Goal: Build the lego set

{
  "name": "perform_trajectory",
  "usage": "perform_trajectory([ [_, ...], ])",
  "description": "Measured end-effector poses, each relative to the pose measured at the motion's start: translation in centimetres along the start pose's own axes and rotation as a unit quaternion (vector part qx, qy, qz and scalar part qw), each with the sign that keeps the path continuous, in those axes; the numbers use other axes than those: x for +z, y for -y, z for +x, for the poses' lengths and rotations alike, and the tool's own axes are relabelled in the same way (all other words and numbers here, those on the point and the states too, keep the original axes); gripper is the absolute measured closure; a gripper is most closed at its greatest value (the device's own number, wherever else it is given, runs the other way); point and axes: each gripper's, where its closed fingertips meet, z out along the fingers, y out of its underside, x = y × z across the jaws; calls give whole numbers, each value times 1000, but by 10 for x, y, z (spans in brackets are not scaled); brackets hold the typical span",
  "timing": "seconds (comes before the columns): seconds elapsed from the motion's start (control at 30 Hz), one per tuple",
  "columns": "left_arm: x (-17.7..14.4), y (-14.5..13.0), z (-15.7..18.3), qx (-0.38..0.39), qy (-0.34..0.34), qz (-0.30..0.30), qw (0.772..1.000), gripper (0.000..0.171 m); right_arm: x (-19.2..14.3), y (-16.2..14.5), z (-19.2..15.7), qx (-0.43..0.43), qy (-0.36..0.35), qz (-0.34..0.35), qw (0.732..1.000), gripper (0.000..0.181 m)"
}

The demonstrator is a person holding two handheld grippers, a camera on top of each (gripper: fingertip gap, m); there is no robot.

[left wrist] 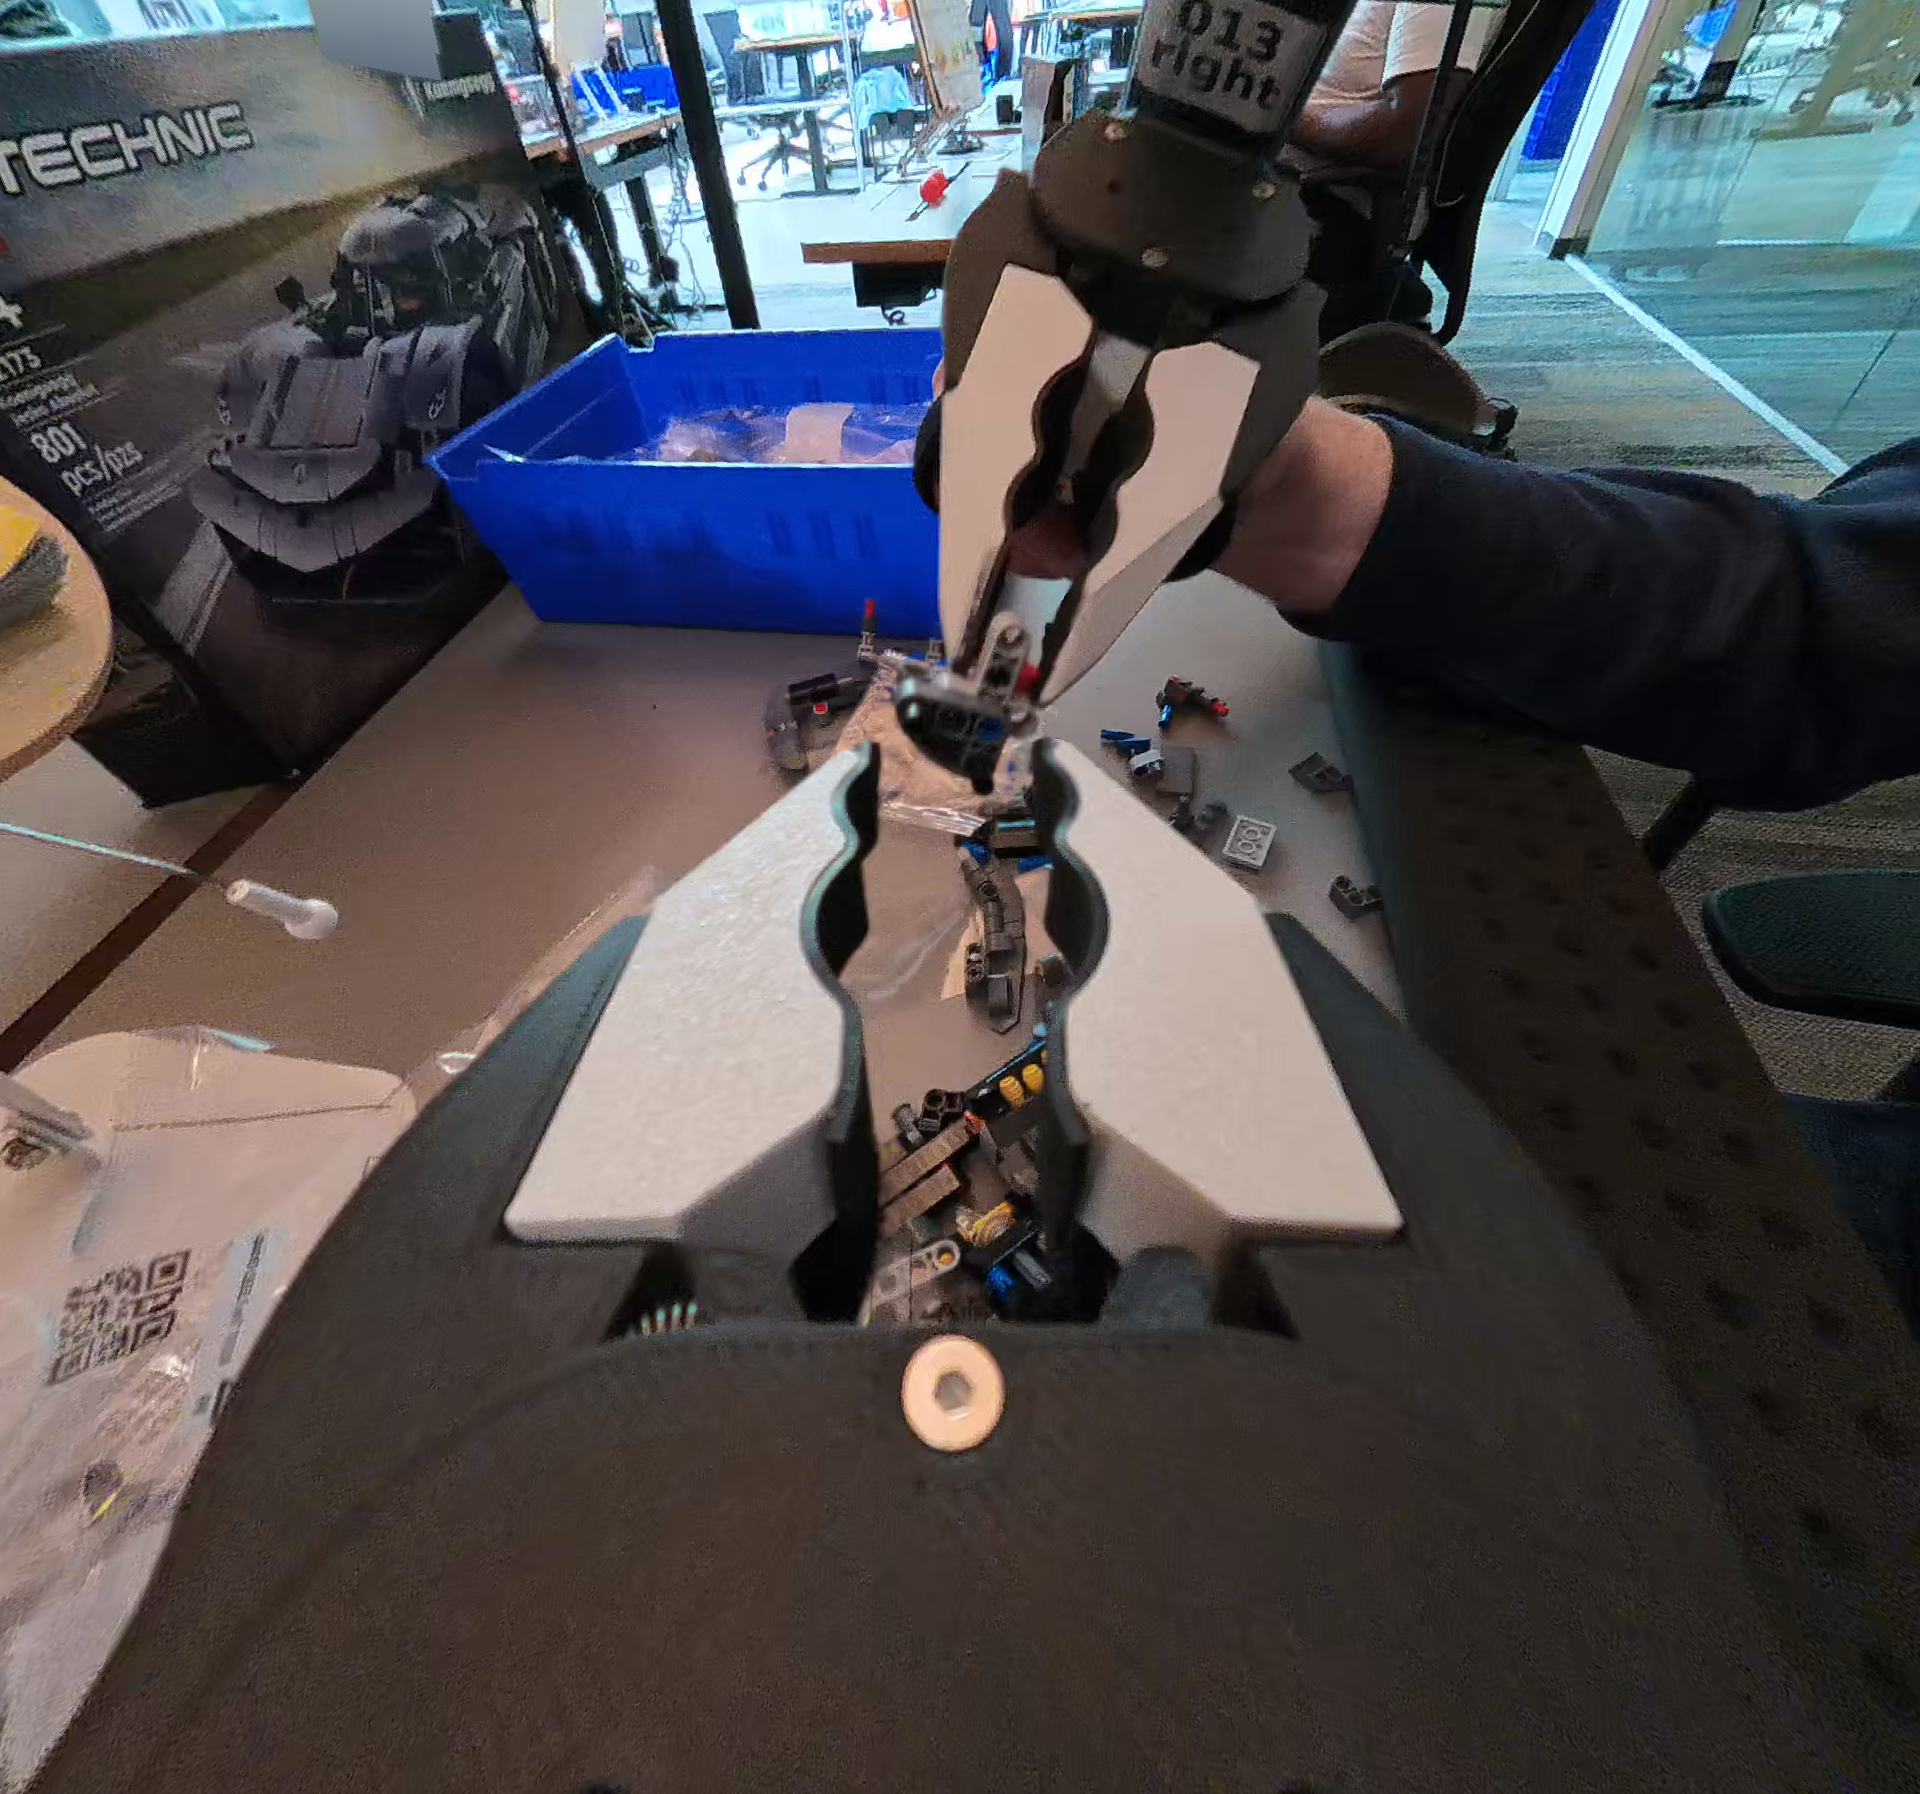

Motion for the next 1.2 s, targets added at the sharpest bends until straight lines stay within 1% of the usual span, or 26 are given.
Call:
perform_trajectory([
  [0.03,1,2,2,0,-5,5,1000,139,2,-5,1,-3,-4,-14,1000,169],
  [0.07,2,3,5,-1,-13,6,1000,136,4,-6,-1,-1,1,-15,1000,169],
  [0.17,10,-9,6,21,-2,-30,999,133,9,-6,-4,-5,4,-21,1000,169],
  [0.2,12,-10,8,25,-5,-33,999,135,10,-5,-6,-4,8,-19,1000,169],
  [0.27,15,-9,7,46,11,-34,998,143,11,-6,-8,-4,12,-22,1000,169],
  [0.4,13,-7,4,59,21,-33,998,145,12,-9,-6,7,11,-27,1000,169],
  [0.43,11,-5,4,55,21,-29,998,150,12,-9,-6,7,11,-27,1000,169],
  [0.5,8,0,8,51,11,-18,998,150,11,-4,-8,7,15,-15,1000,170],
  [0.57,9,-1,8,64,20,-26,997,150,10,-3,-10,6,20,-13,1000,170],
  [0.63,8,3,10,54,13,-16,998,151,8,-1,-10,9,22,-7,1000,170],
  [0.67,6,4,6,51,24,-14,998,166,8,1,-10,11,24,-2,1000,170],
  [0.7,-3,9,-1,44,37,5,998,171,7,-2,-8,9,17,-10,1000,171],
  [0.73,-19,20,-7,20,36,43,998,171,4,-11,-3,8,2,-32,999,171],
  [0.77,-36,30,-11,7,33,77,997,171,-2,-16,4,21,-9,-35,999,172],
  [0.8,-48,32,-16,6,42,86,995,171,-11,-12,6,36,-6,-9,999,172],
  [0.83,-50,28,-16,1,37,81,996,171,-19,-6,6,46,1,17,999,172],
  [0.9,-37,20,-16,-7,35,62,997,171,-21,-8,7,44,-6,18,999,171],
  [0.97,-19,12,-8,-9,13,33,999,171,-11,-10,3,32,-4,6,999,170],
  [1.03,-8,3,-9,-31,7,9,999,158,-2,-14,2,3,-18,-18,1000,170],
  [1.1,-1,-4,-7,-47,-2,-2,999,155,2,-15,2,-18,-31,-27,999,169],
  [1.2,9,-10,-3,-66,-18,-15,998,152,1,-9,4,-34,-48,-15,998,169],
])
